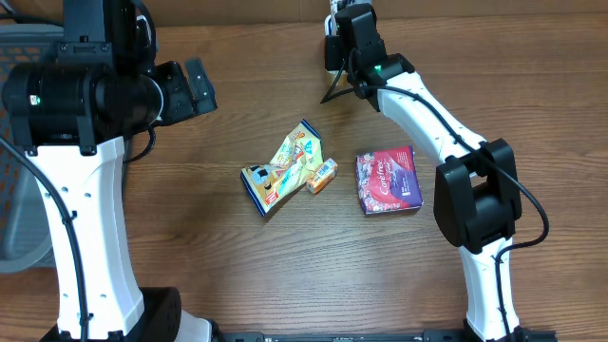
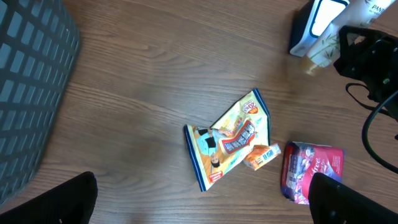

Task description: Scan the item barcode

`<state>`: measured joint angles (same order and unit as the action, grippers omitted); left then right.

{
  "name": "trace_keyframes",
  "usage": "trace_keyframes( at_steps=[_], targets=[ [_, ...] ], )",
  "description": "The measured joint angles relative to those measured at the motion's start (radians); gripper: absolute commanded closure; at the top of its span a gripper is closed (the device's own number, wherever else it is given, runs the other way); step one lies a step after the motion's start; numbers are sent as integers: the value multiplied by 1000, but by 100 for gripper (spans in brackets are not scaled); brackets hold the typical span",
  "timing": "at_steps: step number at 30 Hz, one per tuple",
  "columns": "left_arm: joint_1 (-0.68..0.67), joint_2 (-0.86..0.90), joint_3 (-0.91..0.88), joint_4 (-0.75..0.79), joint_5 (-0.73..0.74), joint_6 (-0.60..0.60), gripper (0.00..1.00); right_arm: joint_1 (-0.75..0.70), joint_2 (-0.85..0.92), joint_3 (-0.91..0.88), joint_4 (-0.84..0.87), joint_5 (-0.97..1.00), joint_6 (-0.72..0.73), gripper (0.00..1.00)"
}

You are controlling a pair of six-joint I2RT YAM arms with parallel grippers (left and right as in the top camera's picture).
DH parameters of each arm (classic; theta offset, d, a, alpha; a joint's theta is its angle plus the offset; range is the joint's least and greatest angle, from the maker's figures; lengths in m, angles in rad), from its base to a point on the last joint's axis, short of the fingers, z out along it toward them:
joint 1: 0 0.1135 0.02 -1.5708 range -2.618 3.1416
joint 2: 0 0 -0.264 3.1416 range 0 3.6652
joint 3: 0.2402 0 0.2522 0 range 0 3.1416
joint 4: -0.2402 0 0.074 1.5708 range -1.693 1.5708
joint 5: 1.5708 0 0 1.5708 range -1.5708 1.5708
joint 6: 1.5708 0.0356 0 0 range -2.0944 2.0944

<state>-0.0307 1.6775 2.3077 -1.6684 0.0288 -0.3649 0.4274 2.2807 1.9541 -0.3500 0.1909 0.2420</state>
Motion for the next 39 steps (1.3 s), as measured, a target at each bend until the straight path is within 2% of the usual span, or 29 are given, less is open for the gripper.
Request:
trace_keyframes(
  at_steps=[7,11,19,26,32,39],
  targets=[
    [0,0,0,0,0,0,0,-45,-23,0,-23,-7,79,96],
    [0,0,0,0,0,0,0,-142,-90,0,-132,-11,168,96],
    [0,0,0,0,0,0,0,-486,-178,8,-448,-7,403,96],
    [0,0,0,0,0,0,0,-745,-178,8,-626,-8,448,96],
    [0,0,0,0,0,0,0,-985,-178,8,-683,-10,461,96],
    [0,0,0,0,0,0,0,-1209,-177,-26,-652,-9,462,96]
  ],
)
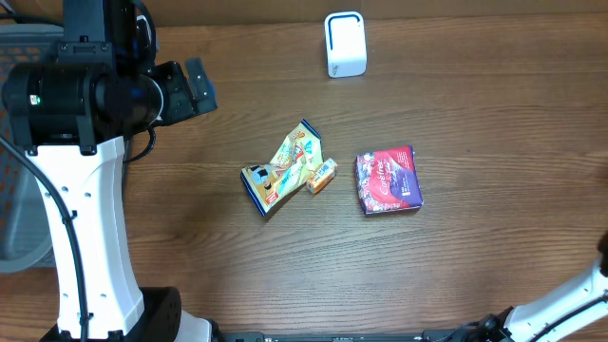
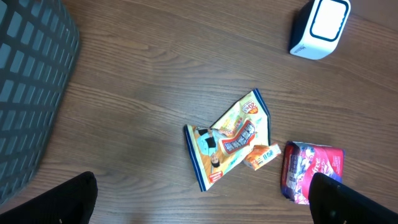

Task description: Scan the item barcode

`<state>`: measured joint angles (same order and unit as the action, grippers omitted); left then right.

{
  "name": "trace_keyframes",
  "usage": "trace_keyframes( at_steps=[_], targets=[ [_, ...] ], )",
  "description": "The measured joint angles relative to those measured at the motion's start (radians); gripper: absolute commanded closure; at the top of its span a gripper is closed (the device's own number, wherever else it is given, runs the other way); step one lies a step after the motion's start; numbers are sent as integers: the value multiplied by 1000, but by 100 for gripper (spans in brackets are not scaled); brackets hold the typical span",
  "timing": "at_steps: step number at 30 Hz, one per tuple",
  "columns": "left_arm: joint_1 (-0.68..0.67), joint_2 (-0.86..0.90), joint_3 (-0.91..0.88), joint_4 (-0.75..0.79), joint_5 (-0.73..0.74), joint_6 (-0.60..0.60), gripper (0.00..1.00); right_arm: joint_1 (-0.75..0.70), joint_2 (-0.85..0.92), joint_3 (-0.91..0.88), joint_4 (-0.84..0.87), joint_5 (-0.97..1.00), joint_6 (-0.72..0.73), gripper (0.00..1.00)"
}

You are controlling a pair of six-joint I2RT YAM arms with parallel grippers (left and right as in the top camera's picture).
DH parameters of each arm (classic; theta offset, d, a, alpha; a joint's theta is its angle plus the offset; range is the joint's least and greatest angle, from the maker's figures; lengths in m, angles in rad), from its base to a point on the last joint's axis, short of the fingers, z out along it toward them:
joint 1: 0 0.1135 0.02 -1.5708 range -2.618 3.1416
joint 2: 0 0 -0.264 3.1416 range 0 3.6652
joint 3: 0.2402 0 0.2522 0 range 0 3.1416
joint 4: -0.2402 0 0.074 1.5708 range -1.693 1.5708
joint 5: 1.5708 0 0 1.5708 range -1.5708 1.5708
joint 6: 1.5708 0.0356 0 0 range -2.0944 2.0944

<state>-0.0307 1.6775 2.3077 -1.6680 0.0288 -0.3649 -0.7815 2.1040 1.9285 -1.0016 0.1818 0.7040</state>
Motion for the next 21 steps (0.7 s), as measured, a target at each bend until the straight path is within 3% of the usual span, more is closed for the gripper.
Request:
trace_keyframes(
  at_steps=[8,19,21],
  targets=[
    [0,0,0,0,0,0,0,-134,22,-70,75,-77,43,96],
    [0,0,0,0,0,0,0,-103,106,-85,142,-190,160,96],
    [0,0,0,0,0,0,0,-86,117,-85,154,-203,154,92]
  ],
)
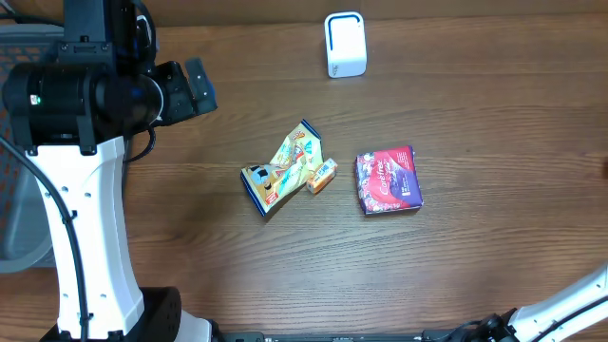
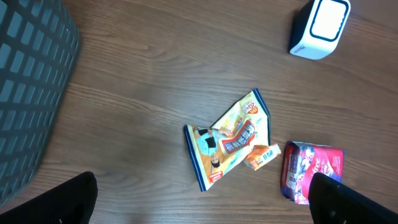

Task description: Scan the item barcode

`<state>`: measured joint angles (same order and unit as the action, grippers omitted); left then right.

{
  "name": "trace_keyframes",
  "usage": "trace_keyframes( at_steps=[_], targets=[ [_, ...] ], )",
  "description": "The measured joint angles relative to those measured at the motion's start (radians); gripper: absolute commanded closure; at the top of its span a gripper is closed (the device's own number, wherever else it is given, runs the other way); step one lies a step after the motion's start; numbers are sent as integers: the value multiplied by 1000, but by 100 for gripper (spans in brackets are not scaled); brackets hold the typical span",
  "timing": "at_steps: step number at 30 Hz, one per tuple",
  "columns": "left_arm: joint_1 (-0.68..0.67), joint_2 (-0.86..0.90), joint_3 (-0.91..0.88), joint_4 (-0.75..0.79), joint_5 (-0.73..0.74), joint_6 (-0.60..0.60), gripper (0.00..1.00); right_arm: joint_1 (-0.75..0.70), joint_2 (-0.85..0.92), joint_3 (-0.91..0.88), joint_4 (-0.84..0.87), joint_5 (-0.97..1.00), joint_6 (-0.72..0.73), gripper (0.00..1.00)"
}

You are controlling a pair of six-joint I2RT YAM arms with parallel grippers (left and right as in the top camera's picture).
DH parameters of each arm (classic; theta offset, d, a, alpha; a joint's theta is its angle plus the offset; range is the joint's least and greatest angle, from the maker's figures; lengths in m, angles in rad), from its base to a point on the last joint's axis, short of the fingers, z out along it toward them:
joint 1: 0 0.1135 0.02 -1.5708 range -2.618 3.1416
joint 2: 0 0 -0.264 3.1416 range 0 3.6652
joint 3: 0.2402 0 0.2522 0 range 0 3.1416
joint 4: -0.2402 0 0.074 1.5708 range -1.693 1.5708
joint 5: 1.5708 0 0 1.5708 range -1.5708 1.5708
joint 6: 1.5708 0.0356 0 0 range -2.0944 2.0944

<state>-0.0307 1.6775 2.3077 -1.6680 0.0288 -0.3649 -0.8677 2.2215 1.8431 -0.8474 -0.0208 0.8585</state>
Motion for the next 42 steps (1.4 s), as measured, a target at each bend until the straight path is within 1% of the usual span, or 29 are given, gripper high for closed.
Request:
trace_keyframes(
  at_steps=[1,2,3,5,6,8,10,11,13,15,19,20,21,26,27,28,35,42],
  targets=[
    [0,0,0,0,0,0,0,9,6,0,5,-6,-8,88],
    [0,0,0,0,0,0,0,19,14,0,10,-8,-21,75],
    [0,0,0,0,0,0,0,29,22,0,11,-13,-38,60],
    [0,0,0,0,0,0,0,43,28,0,11,-19,-71,36],
    [0,0,0,0,0,0,0,51,29,0,6,-23,-98,17],
    [0,0,0,0,0,0,0,59,29,1,-10,-27,-136,8],
    [0,0,0,0,0,0,0,61,29,3,-40,-27,-172,7],
    [0,0,0,0,0,0,0,61,29,6,-66,-27,-183,7],
    [0,0,0,0,0,0,0,58,29,19,-100,-27,-203,12],
    [0,0,0,0,0,0,0,56,24,38,-119,-27,-216,20],
    [0,0,0,0,0,0,0,55,-23,72,-141,-27,-235,47],
    [0,0,0,0,0,0,0,55,-42,80,-140,-27,-237,55],
    [0,0,0,0,0,0,0,55,-63,87,-139,-27,-240,66],
    [0,0,0,0,0,0,0,58,-150,113,-125,-27,-240,92],
    [0,0,0,0,0,0,0,58,-158,116,-122,-27,-238,95],
    [0,0,0,0,0,0,0,58,-161,116,-116,-27,-238,96],
    [0,0,0,0,0,0,0,59,-134,106,-68,23,-234,96],
    [0,0,0,0,0,0,0,59,-33,99,-40,58,-234,96]
  ],
)
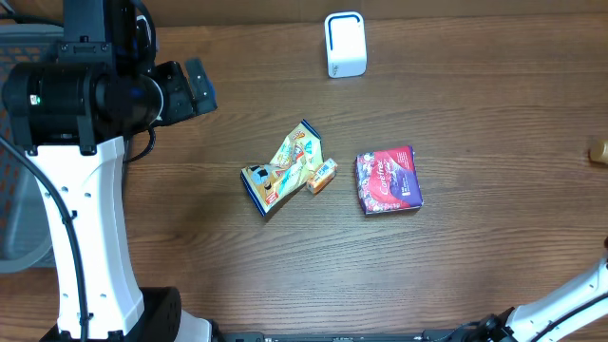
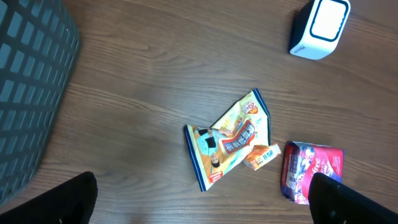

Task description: Scan the item barcode

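Note:
The white barcode scanner (image 1: 345, 45) (image 2: 319, 28) stands at the table's far edge. Mid-table lie a yellow snack bag (image 1: 283, 169) (image 2: 227, 138), a small orange pack (image 1: 322, 175) (image 2: 262, 156) touching it, and a purple-red packet (image 1: 388, 180) (image 2: 311, 171). My left gripper (image 2: 202, 205) (image 1: 190, 87) hangs high over the table's left side, open and with nothing in it, its black fingertips (image 2: 68, 199) in the lower corners of the wrist view. A small tan thing (image 1: 598, 152) shows at the overhead's right edge. My right gripper is out of view.
A grey mesh basket (image 2: 28, 93) (image 1: 11, 142) stands at the table's left side. The left arm's white column (image 1: 81, 237) rises at the front left. Only a white link of the right arm (image 1: 570, 304) shows at the lower right corner.
A small tan thing now shows at the overhead's right edge, where only a dark speck showed before. The left gripper, scanner and packets have not moved.
My right gripper was at the scanner with a pale item beside it. Then the arm and that item were gone from the scanner, and the arm's link ran off the lower right. A tan thing now lies at the right edge. The left arm stayed still.

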`<state>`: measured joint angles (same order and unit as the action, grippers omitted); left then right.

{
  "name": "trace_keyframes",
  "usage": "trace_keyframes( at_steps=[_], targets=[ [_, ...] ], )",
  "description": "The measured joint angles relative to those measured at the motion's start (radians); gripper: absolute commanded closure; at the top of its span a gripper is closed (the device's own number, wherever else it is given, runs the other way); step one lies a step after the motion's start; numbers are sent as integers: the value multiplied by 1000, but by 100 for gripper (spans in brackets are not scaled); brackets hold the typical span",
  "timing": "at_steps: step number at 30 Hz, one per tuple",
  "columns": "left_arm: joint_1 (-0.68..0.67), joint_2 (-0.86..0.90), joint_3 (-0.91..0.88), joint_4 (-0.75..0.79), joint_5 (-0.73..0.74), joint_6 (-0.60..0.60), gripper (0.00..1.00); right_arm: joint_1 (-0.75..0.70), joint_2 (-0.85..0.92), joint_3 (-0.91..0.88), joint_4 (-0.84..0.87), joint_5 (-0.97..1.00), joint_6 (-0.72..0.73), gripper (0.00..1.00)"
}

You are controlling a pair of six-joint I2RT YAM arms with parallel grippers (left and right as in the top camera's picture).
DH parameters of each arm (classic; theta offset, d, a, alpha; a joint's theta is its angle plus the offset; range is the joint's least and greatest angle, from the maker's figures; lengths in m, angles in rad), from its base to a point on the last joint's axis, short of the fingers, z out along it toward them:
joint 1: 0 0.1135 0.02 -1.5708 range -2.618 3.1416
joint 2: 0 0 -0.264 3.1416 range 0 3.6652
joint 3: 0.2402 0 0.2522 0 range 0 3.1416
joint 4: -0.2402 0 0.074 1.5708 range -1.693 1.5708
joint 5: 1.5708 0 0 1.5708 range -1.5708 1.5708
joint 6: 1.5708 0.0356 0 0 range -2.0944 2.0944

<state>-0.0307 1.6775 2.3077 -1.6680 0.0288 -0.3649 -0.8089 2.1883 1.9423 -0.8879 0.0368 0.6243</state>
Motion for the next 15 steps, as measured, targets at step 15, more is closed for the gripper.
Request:
trace_keyframes(
  at_steps=[15],
  targets=[
    [0,0,0,0,0,0,0,0,143,2,-142,8,-1,96]
  ],
)
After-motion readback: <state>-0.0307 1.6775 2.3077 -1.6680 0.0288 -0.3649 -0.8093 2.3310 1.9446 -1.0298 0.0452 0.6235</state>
